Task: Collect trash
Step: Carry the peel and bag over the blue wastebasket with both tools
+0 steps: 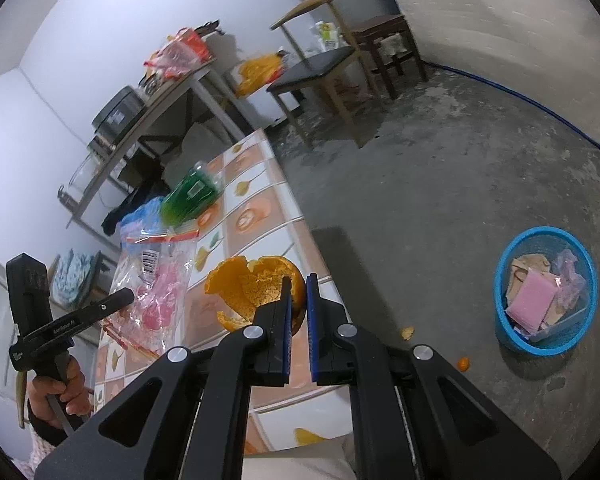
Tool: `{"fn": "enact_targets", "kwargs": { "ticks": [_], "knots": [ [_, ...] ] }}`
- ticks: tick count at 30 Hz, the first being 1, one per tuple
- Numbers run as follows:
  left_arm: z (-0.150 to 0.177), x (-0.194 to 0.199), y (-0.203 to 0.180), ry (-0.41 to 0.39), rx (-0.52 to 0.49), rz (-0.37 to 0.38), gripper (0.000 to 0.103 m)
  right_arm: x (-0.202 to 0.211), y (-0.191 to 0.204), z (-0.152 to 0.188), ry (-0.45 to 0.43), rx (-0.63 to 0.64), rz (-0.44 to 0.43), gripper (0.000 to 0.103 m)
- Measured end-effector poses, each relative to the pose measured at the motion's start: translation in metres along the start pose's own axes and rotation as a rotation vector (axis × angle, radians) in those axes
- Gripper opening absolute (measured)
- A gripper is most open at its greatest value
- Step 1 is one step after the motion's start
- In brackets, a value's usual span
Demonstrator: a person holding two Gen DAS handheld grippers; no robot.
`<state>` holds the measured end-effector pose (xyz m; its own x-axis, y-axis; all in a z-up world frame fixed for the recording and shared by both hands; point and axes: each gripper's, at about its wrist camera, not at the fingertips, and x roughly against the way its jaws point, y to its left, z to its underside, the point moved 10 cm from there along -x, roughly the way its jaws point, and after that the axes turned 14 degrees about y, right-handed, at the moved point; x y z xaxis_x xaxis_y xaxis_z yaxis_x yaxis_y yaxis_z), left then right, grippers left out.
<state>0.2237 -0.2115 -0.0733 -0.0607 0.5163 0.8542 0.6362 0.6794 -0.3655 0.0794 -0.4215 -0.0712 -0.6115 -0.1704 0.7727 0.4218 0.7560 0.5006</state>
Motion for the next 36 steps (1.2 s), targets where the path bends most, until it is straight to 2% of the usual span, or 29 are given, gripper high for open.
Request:
{"fn": "enact_targets", "kwargs": {
  "ticks": [7,10,14,18,21,26,29,31,33,34,35,36],
  "knots": [
    [-0.032,-0.03,-0.062,0.057,-0.079,0.051,0.017,0.027,-0.062,-0.012,-0.069,-0.093,0.033,0.007],
    [-0.049,-0.051,-0.095,0.102,-0.112,0.087,0.017,0.051,-0.098,-0.016,-0.122,-0.148,0.078,0.007],
    [-0.068,-0.09,-0.149,0.17,-0.188,0.1,0.017,0.083,-0.17,-0.015,-0.18,-0.244,0.198,0.007],
    [-0.079,-0.155,-0.211,0.3,-0.232,0.129,0.017,0.095,-0.232,-0.007,-0.19,-0.339,0.257,0.007],
    [-0.077,-0.204,-0.244,0.386,-0.253,0.122,0.017,0.088,-0.274,0.001,-0.178,-0.393,0.291,0.007],
    [-0.055,-0.317,-0.289,0.584,-0.256,0.038,0.017,0.051,-0.331,0.017,-0.119,-0.481,0.29,0.007],
    [-0.04,-0.381,-0.302,0.663,-0.226,-0.014,0.017,0.029,-0.364,0.023,-0.089,-0.532,0.285,0.007],
    [-0.03,-0.421,-0.311,0.707,-0.202,-0.022,0.018,0.018,-0.383,0.026,-0.08,-0.567,0.284,0.007],
    [-0.019,-0.453,-0.315,0.742,-0.209,-0.028,0.021,0.008,-0.397,0.03,-0.069,-0.597,0.274,0.007],
    [-0.014,-0.468,-0.315,0.767,-0.202,-0.03,0.03,0.004,-0.402,0.031,-0.062,-0.604,0.276,0.007],
    [-0.012,-0.477,-0.314,0.786,-0.195,-0.03,0.046,-0.001,-0.409,0.033,-0.051,-0.606,0.289,0.007],
    [-0.008,-0.485,-0.311,0.804,-0.189,-0.037,0.052,-0.004,-0.412,0.034,-0.043,-0.608,0.298,0.007]
  ]
}}
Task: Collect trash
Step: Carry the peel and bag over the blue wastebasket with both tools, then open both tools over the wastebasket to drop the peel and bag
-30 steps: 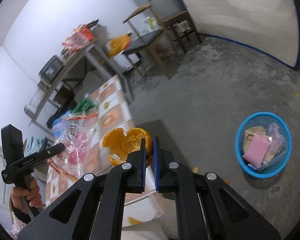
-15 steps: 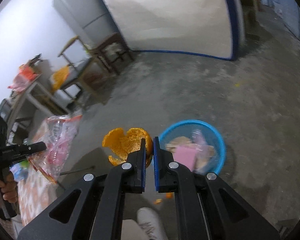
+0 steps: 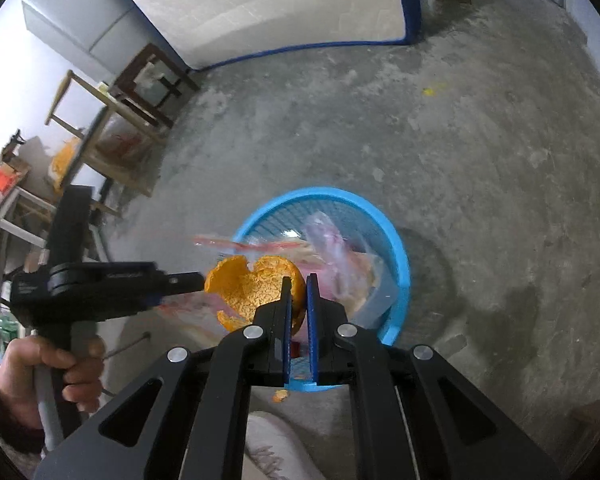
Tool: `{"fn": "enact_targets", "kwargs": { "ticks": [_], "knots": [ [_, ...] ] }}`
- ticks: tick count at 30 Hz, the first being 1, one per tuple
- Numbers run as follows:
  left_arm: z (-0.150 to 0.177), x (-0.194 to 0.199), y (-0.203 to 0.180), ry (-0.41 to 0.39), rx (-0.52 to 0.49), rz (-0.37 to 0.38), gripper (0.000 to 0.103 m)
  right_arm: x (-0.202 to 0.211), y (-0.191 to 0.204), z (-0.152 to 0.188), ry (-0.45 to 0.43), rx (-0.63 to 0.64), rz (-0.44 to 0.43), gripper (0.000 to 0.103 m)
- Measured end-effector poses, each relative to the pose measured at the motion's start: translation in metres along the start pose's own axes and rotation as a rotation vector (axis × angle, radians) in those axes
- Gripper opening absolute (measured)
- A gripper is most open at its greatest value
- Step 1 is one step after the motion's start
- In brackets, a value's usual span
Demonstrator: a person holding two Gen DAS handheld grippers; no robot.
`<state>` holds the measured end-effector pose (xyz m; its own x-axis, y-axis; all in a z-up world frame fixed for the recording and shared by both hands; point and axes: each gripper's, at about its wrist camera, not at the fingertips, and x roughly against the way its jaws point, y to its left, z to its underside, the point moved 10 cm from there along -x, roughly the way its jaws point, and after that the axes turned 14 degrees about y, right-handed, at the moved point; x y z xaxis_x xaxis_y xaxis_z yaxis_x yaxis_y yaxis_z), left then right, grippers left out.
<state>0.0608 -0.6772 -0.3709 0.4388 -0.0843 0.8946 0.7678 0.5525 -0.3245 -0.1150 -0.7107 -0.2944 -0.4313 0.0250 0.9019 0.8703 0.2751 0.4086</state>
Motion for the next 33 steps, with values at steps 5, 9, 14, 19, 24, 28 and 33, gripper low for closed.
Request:
{"fn": "enact_targets", "kwargs": {
  "ticks": [5,9,14,19,24,28,33],
  "knots": [
    [0.001,0.001,0.013,-0.006,0.041,-0.004,0.062,-0.022,-0.011,-0.001,0.039,0.002,0.026,0.007],
    [0.012,0.049,0.009,-0.075,0.004,0.025,0.063,-0.039,-0.001,-0.004,0.071,0.041,0.036,0.007],
    [0.064,0.14,-0.01,-0.198,-0.132,0.096,0.071,-0.061,0.019,-0.015,0.081,0.09,0.033,0.011],
    [0.146,0.229,0.024,-0.384,-0.204,0.075,0.078,-0.093,0.01,-0.016,0.145,0.106,0.134,0.045],
    [0.236,0.271,0.105,-0.528,-0.075,0.026,0.079,-0.068,0.008,-0.006,0.103,0.089,0.107,0.045],
    [0.299,0.283,0.165,-0.603,0.079,0.037,0.079,-0.036,0.006,0.0,0.055,0.07,0.103,0.045],
    [0.363,0.302,0.226,-0.721,0.22,0.028,0.079,0.006,0.018,0.009,-0.001,0.075,0.089,0.045]
  ]
}}
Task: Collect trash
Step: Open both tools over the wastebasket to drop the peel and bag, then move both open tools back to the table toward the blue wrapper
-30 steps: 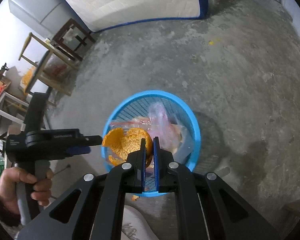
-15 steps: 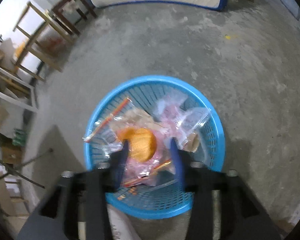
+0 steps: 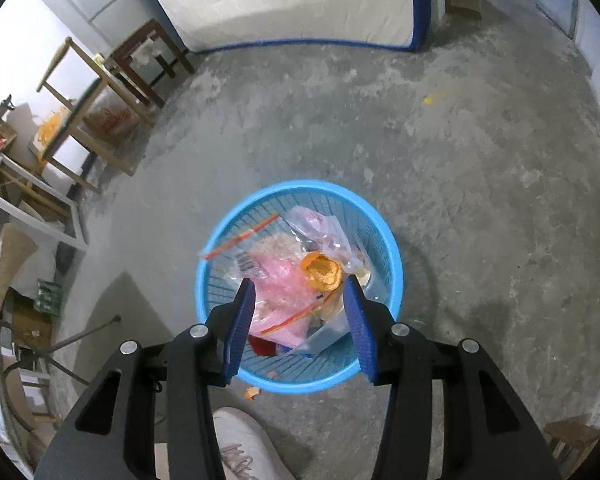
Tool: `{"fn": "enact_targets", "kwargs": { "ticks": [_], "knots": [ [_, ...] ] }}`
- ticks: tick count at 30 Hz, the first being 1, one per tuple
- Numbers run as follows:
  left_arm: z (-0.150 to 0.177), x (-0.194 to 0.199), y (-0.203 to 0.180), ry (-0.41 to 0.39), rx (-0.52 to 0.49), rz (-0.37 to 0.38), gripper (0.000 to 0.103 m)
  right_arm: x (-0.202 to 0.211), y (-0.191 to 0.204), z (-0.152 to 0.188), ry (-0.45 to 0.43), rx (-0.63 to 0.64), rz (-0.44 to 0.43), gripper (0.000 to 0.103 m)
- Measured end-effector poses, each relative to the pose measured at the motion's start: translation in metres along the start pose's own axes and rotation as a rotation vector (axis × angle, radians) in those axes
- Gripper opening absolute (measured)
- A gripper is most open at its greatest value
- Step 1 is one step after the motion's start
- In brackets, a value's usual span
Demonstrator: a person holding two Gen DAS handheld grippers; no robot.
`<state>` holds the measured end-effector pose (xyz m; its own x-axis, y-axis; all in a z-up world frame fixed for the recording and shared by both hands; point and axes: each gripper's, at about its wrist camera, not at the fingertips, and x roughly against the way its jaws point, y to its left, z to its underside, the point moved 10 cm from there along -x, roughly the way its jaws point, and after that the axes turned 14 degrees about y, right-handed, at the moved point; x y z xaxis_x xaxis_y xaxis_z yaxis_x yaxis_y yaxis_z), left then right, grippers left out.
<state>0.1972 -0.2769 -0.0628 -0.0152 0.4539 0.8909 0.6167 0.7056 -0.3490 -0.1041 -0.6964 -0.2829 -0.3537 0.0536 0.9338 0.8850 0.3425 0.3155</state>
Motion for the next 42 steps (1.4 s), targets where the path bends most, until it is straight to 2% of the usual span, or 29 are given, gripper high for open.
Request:
{"fn": "enact_targets", "kwargs": {
  "ticks": [1,6,7,11,18,22,26,29,32,37,42],
  "knots": [
    [0.006,0.012,0.015,-0.027,0.034,0.004,0.079,0.008,0.005,0.003,-0.008,0.004,-0.007,0.046],
    [0.025,0.045,0.064,-0.104,0.135,-0.016,0.079,0.052,0.046,0.015,-0.056,0.057,-0.073,0.068],
    [0.029,0.051,0.073,-0.116,0.147,-0.023,0.079,0.057,0.053,0.017,-0.062,0.07,-0.079,0.07],
    [0.049,0.072,0.101,-0.174,0.177,-0.073,0.079,0.089,0.109,0.033,-0.071,0.173,-0.142,0.07],
    [0.091,0.106,0.14,-0.266,0.266,-0.048,0.081,0.141,0.202,0.074,-0.093,0.36,-0.241,0.074],
    [0.109,0.131,0.161,-0.334,0.3,-0.041,0.083,0.149,0.258,0.114,-0.038,0.469,-0.291,0.074],
    [0.11,0.146,0.177,-0.363,0.268,-0.059,0.085,0.148,0.318,0.165,0.024,0.622,-0.317,0.076],
    [0.092,0.153,0.182,-0.367,0.208,-0.061,0.088,0.145,0.367,0.207,0.078,0.755,-0.358,0.078],
    [0.057,0.16,0.186,-0.391,0.135,-0.075,0.09,0.141,0.403,0.238,0.115,0.85,-0.379,0.078],
    [-0.02,0.161,0.203,-0.408,0.021,-0.099,0.09,0.129,0.454,0.284,0.19,0.981,-0.405,0.078],
    [-0.1,0.135,0.245,-0.367,-0.017,-0.247,0.09,0.105,0.479,0.306,0.263,1.046,-0.392,0.078]
  ]
}}
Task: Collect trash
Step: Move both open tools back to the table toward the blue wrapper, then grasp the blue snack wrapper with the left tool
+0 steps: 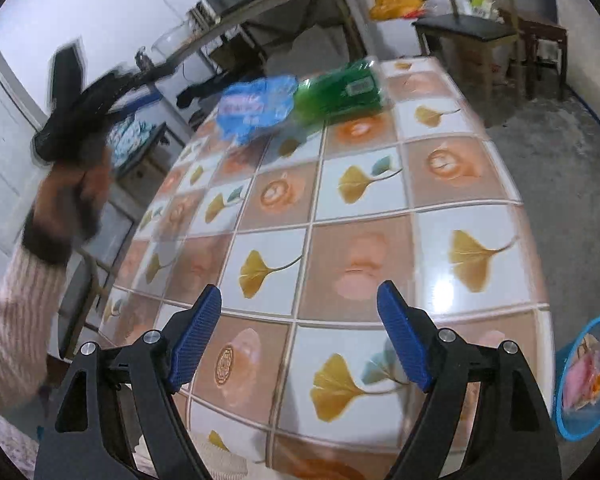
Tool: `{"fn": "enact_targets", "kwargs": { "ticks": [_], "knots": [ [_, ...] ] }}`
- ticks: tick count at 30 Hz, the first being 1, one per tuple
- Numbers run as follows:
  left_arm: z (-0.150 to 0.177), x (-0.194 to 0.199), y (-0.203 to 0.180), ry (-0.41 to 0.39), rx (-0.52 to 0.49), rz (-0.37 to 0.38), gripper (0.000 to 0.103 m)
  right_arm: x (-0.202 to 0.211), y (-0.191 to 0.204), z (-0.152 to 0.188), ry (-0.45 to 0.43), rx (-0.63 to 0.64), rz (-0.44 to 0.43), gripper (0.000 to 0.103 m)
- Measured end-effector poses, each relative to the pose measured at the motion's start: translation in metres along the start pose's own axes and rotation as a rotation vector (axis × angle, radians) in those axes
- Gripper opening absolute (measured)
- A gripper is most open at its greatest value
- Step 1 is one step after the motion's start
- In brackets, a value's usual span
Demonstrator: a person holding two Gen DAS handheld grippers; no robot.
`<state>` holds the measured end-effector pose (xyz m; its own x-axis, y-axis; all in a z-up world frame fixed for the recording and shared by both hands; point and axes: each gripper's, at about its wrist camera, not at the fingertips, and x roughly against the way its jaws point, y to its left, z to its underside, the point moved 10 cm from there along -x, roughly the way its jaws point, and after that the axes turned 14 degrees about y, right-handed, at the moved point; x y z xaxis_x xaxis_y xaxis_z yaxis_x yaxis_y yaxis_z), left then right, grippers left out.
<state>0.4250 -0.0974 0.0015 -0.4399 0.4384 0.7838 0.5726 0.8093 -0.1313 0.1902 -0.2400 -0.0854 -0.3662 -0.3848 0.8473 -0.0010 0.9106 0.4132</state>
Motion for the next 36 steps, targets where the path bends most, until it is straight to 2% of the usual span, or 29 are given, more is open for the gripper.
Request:
{"fn": "enact_targets", "kwargs": {
  "ticks": [3,5,7,9,10,13,15,16,18,22,26,28,31,35,36],
  "knots": [
    [-0.019,-0.039,0.012,0.059,0.003,0.02,0.09,-0.02,0.003,-0.003,0.045,-0.004,-0.032,0.078],
    [-0.023,-0.073,0.024,0.139,0.047,0.055,0.089,-0.028,0.004,-0.006,0.061,0.0,-0.037,0.078],
    [-0.021,-0.099,0.033,0.198,0.08,0.083,0.078,-0.035,0.006,-0.011,0.076,0.0,-0.047,0.078],
    [-0.015,-0.115,0.038,0.247,0.104,0.1,0.058,-0.038,0.004,-0.013,0.082,-0.004,-0.049,0.078],
    [-0.012,-0.121,0.04,0.261,0.114,0.114,0.054,-0.039,0.002,-0.015,0.084,-0.008,-0.049,0.078],
    [-0.007,-0.129,0.044,0.287,0.109,0.115,0.029,-0.04,0.0,-0.019,0.082,-0.016,-0.057,0.078],
    [-0.005,-0.129,0.047,0.296,0.105,0.093,0.008,-0.039,-0.002,-0.021,0.079,-0.017,-0.058,0.078],
    [-0.005,-0.128,0.05,0.296,0.117,0.091,0.004,-0.039,-0.003,-0.022,0.077,-0.018,-0.056,0.078],
    [-0.007,-0.122,0.054,0.286,0.14,0.093,0.0,-0.037,-0.004,-0.024,0.071,-0.023,-0.059,0.078],
    [-0.011,-0.082,0.062,0.208,0.181,0.098,0.0,-0.028,-0.006,-0.024,0.052,-0.022,-0.059,0.078],
    [-0.003,-0.025,0.055,0.144,0.221,0.168,0.0,-0.013,-0.008,-0.021,0.022,-0.024,-0.057,0.078],
    [0.009,0.009,0.042,0.116,0.236,0.238,0.0,-0.005,-0.008,-0.02,0.003,-0.024,-0.056,0.078],
    [0.038,0.05,0.02,0.102,0.305,0.399,0.0,0.01,-0.007,-0.018,-0.03,-0.026,-0.067,0.078],
    [0.089,0.085,-0.015,0.094,0.465,0.803,0.0,0.03,-0.003,-0.019,-0.085,-0.024,-0.087,0.078],
    [0.1,0.084,-0.017,0.1,0.5,0.843,0.0,0.035,-0.002,-0.018,-0.101,-0.021,-0.09,0.078]
  ]
}}
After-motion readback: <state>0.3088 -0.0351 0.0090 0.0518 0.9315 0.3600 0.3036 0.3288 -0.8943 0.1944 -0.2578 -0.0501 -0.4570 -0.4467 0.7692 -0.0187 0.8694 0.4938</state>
